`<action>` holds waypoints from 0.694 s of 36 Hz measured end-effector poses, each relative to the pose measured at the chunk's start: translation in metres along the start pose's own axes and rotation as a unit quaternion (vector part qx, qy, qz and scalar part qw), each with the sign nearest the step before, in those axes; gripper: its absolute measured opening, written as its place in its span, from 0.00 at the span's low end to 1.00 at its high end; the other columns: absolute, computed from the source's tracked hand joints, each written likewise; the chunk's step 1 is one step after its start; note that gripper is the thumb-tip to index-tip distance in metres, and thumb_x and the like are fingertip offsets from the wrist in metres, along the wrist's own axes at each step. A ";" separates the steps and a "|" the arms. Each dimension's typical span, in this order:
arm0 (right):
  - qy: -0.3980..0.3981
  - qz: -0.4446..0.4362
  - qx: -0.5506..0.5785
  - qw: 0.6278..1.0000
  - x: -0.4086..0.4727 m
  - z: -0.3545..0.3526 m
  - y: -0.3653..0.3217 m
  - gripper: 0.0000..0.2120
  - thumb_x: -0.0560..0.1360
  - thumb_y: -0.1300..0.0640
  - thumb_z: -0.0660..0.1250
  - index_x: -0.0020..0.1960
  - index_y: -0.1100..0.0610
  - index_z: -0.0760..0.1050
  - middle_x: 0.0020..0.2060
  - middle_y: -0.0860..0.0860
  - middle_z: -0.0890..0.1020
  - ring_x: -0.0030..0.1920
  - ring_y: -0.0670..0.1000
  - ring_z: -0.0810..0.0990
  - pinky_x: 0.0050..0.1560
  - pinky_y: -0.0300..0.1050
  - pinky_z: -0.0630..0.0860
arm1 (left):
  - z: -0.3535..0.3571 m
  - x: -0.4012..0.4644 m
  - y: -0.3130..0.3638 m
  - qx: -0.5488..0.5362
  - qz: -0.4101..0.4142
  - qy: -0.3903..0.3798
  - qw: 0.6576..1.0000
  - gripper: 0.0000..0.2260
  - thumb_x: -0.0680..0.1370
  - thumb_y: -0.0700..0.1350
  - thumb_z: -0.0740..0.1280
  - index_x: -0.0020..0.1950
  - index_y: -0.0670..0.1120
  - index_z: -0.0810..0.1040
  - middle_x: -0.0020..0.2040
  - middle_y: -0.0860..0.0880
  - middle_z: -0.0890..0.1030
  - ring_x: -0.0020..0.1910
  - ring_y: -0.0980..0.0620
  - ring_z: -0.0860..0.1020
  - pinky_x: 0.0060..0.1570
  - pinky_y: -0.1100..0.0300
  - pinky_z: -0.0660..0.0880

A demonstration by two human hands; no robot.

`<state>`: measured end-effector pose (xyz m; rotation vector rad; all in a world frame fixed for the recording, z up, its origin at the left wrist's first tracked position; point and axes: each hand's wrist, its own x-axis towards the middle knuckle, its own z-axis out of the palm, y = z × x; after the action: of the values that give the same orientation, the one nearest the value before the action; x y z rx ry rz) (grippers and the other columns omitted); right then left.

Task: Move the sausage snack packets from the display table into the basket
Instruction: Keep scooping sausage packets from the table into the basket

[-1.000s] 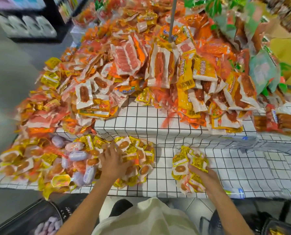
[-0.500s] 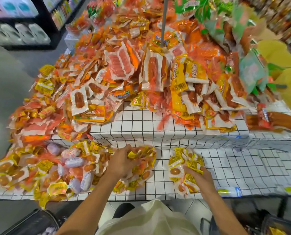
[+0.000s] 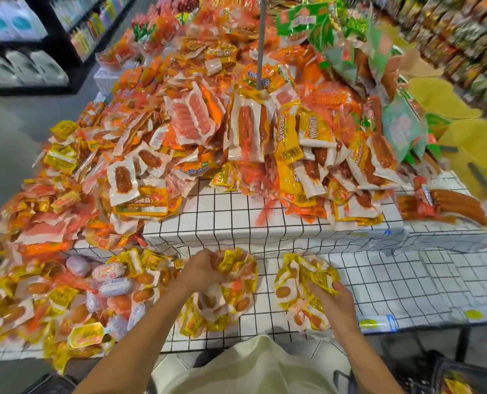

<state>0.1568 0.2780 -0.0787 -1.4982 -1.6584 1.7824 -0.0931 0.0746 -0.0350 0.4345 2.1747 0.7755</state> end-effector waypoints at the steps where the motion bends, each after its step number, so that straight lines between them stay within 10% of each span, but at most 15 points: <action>1: 0.005 -0.003 0.007 1.000 -0.003 0.001 -0.003 0.10 0.72 0.55 0.78 0.52 0.54 0.83 0.44 0.49 0.88 0.47 0.51 0.86 0.50 0.50 0.81 | -0.003 -0.001 0.001 -0.058 -0.002 -0.016 0.998 0.18 0.68 0.40 0.81 0.50 0.41 0.76 0.44 0.46 0.77 0.46 0.48 0.76 0.43 0.57 0.71; 5: 0.016 -0.010 0.039 0.999 -0.018 0.005 -0.019 0.07 0.72 0.52 0.78 0.47 0.50 0.82 0.41 0.42 0.88 0.42 0.43 0.86 0.38 0.37 0.79 | -0.017 -0.016 0.006 -0.191 -0.027 -0.052 0.980 0.16 0.71 0.35 0.78 0.53 0.46 0.77 0.49 0.44 0.81 0.43 0.45 0.79 0.27 0.60 0.73; 10: 0.015 -0.032 0.075 0.997 -0.039 0.012 -0.037 0.07 0.73 0.54 0.78 0.43 0.42 0.84 0.40 0.42 0.88 0.40 0.41 0.86 0.33 0.30 0.77 | -0.024 -0.026 -0.002 -0.289 -0.044 -0.036 0.955 0.18 0.76 0.31 0.68 0.61 0.49 0.78 0.53 0.45 0.84 0.46 0.47 0.79 0.32 0.60 0.67; 16: 0.019 -0.030 0.114 0.993 -0.059 0.017 -0.045 0.07 0.71 0.51 0.78 0.46 0.42 0.84 0.44 0.47 0.88 0.44 0.47 0.88 0.37 0.40 0.82 | -0.023 -0.034 -0.020 -0.404 -0.055 -0.100 0.908 0.21 0.77 0.26 0.64 0.63 0.48 0.78 0.53 0.47 0.86 0.52 0.45 0.85 0.56 0.48 0.76; 25: 0.068 -0.031 0.101 0.992 -0.093 0.030 -0.044 0.09 0.72 0.51 0.78 0.51 0.41 0.84 0.46 0.49 0.88 0.48 0.52 0.88 0.52 0.54 0.82 | -0.030 -0.041 -0.034 -0.510 -0.029 -0.167 0.843 0.24 0.73 0.27 0.69 0.66 0.45 0.76 0.61 0.43 0.84 0.60 0.39 0.82 0.55 0.49 0.82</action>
<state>0.1536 0.2032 -0.0030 -1.4289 -1.3989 1.7170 -0.0914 0.0151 -0.0189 -0.0635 1.1896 1.5360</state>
